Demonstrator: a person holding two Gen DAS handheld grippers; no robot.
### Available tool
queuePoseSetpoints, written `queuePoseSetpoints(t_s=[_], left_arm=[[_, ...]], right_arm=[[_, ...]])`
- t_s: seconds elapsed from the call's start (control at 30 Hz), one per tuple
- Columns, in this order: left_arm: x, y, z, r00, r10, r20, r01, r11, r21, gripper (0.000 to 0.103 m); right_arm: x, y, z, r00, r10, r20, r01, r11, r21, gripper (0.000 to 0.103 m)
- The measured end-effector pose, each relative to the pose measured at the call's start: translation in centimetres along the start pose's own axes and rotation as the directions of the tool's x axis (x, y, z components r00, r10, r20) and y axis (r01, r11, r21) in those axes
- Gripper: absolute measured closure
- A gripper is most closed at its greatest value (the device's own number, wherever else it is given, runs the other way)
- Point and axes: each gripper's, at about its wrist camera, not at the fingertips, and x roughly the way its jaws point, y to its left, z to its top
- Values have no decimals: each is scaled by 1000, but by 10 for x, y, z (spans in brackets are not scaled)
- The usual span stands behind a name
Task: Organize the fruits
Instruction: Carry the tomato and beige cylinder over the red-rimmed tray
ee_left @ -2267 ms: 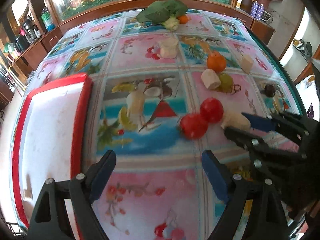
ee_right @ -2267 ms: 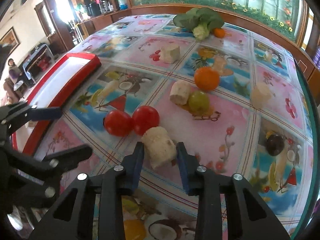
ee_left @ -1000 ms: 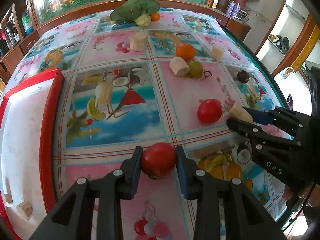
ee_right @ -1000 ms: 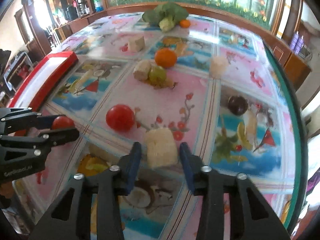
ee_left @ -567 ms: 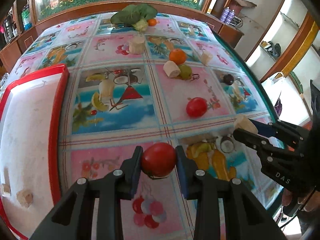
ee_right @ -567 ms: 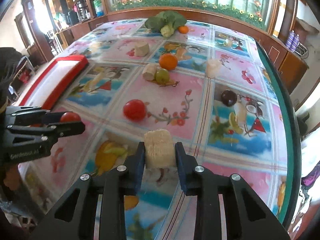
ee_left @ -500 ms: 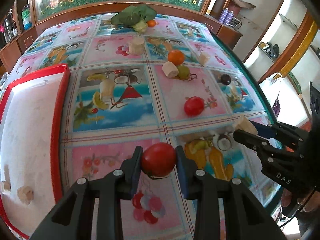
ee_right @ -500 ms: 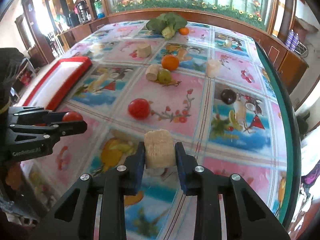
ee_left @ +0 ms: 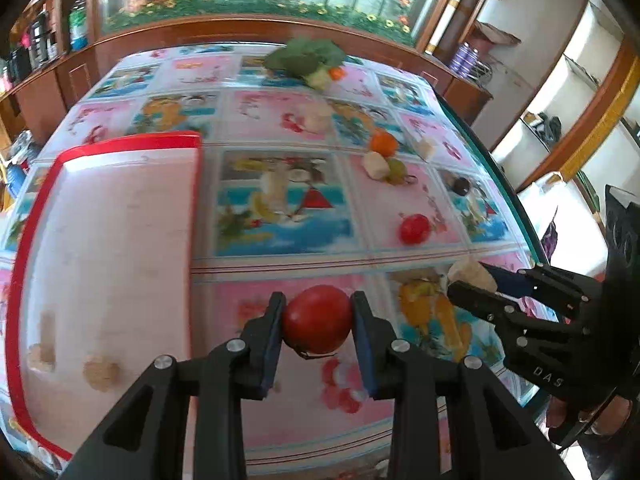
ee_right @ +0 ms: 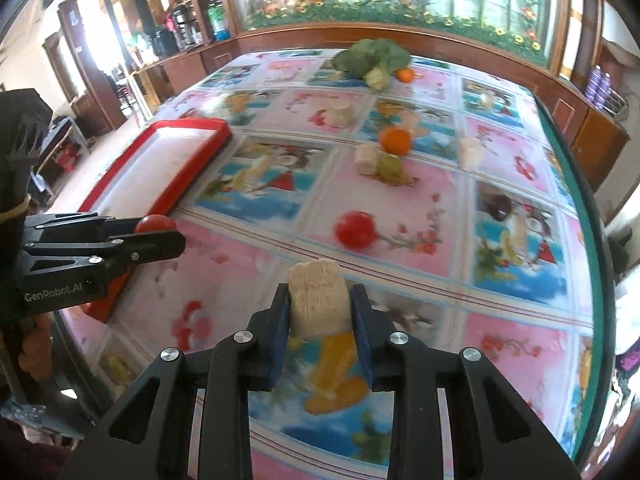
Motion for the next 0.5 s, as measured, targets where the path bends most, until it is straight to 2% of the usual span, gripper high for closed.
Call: queuePoseSetpoints(t_s=[0.5], left_arm=[[-33,93,-8,992,117,39,-110,984,-143,68]], right_arm=[[39,94,49,989,148,-28,-150,981,-123,75]])
